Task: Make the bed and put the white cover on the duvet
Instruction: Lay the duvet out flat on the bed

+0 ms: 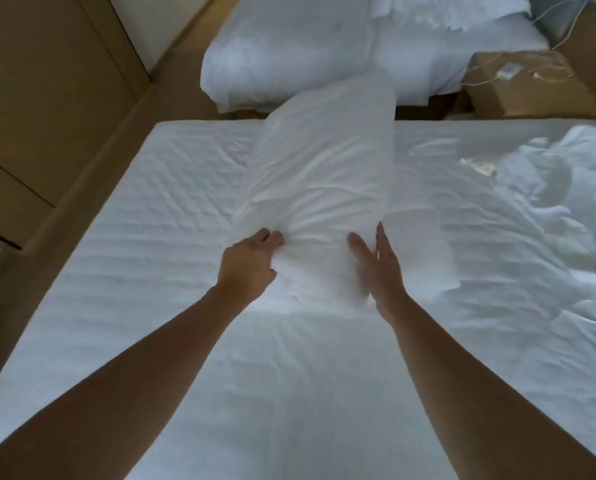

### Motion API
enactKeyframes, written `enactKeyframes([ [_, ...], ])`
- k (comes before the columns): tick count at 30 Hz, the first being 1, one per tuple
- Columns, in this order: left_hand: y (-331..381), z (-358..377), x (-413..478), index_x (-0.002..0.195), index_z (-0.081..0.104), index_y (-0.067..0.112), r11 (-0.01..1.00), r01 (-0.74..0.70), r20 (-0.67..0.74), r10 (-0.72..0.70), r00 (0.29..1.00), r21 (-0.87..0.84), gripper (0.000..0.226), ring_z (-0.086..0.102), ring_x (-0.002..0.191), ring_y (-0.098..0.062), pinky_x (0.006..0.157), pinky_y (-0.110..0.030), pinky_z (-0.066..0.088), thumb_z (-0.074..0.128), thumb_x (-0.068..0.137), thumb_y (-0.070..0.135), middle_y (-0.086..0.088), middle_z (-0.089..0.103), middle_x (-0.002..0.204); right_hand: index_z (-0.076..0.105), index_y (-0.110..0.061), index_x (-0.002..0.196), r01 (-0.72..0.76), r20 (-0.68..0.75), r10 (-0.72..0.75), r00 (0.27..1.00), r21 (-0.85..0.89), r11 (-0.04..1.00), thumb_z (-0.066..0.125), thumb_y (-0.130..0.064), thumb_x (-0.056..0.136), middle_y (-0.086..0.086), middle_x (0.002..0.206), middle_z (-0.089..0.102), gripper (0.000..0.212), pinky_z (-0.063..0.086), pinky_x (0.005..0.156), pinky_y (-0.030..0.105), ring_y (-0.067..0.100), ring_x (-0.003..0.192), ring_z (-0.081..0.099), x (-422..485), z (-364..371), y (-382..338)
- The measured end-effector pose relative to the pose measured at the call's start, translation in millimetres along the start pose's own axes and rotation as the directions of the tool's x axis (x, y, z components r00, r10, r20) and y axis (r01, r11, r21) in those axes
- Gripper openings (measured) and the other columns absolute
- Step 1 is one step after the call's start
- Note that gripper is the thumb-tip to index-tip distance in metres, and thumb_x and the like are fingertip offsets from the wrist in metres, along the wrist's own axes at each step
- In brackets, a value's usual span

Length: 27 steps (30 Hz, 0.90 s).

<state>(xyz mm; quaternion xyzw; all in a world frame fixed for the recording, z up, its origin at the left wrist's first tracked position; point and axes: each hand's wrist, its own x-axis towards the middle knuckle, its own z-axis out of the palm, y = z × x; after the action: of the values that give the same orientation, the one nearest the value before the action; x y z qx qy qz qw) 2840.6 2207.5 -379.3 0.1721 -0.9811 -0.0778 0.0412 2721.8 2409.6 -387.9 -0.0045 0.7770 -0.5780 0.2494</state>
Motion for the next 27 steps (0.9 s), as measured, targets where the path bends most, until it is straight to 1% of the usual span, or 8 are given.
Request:
enactKeyframes([
  [4,-122.3,-55.4,-45.0,0.116,0.054,0.027,0.891,0.337,0.252,-0.265,0.930,-0.304,0.051,0.060,0.106,-0.028,0.081,-0.039,0.051,0.075,0.072,0.013,0.001,0.055,0.114,0.010,-0.055,0.153,0.270,0.277,-0.188,0.943,-0.299,0.915,0.054,-0.092,0.067,-0.017,0.167,0.015,0.103,0.019,0.120,0.059,0.029,0.153,0.017,4.5,141.2,-69.4],
  [7,-180.1,-104.7,-60.4,0.140,0.038,0.049,0.520,0.498,0.417,-0.274,0.867,-0.694,0.092,0.043,0.136,-0.022,0.105,-0.041,0.044,0.086,0.062,0.036,0.004,0.038,0.150,0.015,-0.056,0.152,0.445,0.575,-0.157,0.803,-0.402,0.800,0.041,-0.093,0.073,-0.019,0.167,0.011,0.092,0.018,0.120,0.060,0.026,0.152,0.023,-2.3,242.5,-95.8],
  [10,-231.6,-94.2,-40.5,0.151,0.004,0.062,0.674,0.680,0.408,-0.556,0.724,-0.289,0.124,0.022,0.147,-0.038,0.115,-0.057,0.034,0.084,0.058,0.074,-0.006,0.006,0.164,0.023,-0.050,0.154,0.429,0.669,-0.002,0.743,-0.474,0.769,0.048,-0.075,0.086,-0.014,0.165,0.024,0.077,0.017,0.121,0.061,0.026,0.150,0.028,7.2,306.1,-84.4],
  [13,-277.7,-45.9,-15.5,0.153,-0.003,0.059,0.638,0.768,0.384,-0.724,0.572,0.057,0.123,0.019,0.143,-0.050,0.109,-0.070,0.032,0.079,0.062,0.074,-0.021,0.001,0.160,0.016,-0.046,0.157,0.372,0.466,0.125,0.876,-0.818,0.439,0.058,-0.065,0.086,0.000,0.169,0.008,0.084,0.003,0.116,0.071,0.040,0.153,0.005,44.7,289.7,-42.0],
  [16,-254.7,18.9,10.4,0.156,0.000,0.052,0.797,0.593,0.537,-0.554,0.637,0.119,0.111,0.005,0.150,-0.047,0.109,-0.077,0.025,0.078,0.077,0.056,-0.011,-0.013,0.167,0.005,-0.044,0.158,0.265,0.269,0.171,0.948,-0.963,0.047,0.065,-0.074,0.076,0.015,0.166,-0.020,0.106,-0.009,0.115,0.069,0.047,0.150,-0.017,77.5,239.9,15.3],
  [18,-212.1,58.8,28.5,0.159,-0.009,0.043,0.878,0.464,0.597,-0.435,0.674,0.117,0.116,-0.007,0.152,-0.046,0.109,-0.079,0.018,0.076,0.080,0.049,-0.007,-0.022,0.167,-0.001,-0.044,0.158,0.254,0.250,0.078,0.965,-0.966,-0.054,0.062,-0.072,0.079,0.018,0.164,-0.024,0.105,-0.011,0.117,0.066,0.046,0.149,-0.021,89.5,218.3,43.2],
  [23,-115.1,129.2,65.4,0.153,-0.025,0.044,0.986,0.062,0.605,-0.143,0.783,0.152,0.135,-0.009,0.154,-0.041,0.101,-0.086,0.001,0.077,0.068,0.065,-0.005,-0.020,0.168,0.027,-0.044,0.149,0.183,0.191,-0.143,0.971,-0.981,-0.066,0.067,-0.059,0.081,0.023,0.155,0.026,0.081,0.022,0.113,0.064,0.046,0.140,0.026,116.3,193.7,77.2],
  [27,-87.3,175.3,78.0,0.158,-0.020,0.027,0.962,0.225,0.525,-0.273,0.806,0.155,0.134,0.041,0.138,-0.040,0.117,-0.065,0.023,0.077,0.072,0.062,-0.018,0.038,0.150,0.061,-0.035,0.115,0.166,0.155,-0.176,0.972,-0.985,0.049,0.078,-0.042,0.071,0.008,0.098,0.066,0.047,0.050,0.076,0.043,0.031,0.089,0.064,130.2,185.7,84.4],
])
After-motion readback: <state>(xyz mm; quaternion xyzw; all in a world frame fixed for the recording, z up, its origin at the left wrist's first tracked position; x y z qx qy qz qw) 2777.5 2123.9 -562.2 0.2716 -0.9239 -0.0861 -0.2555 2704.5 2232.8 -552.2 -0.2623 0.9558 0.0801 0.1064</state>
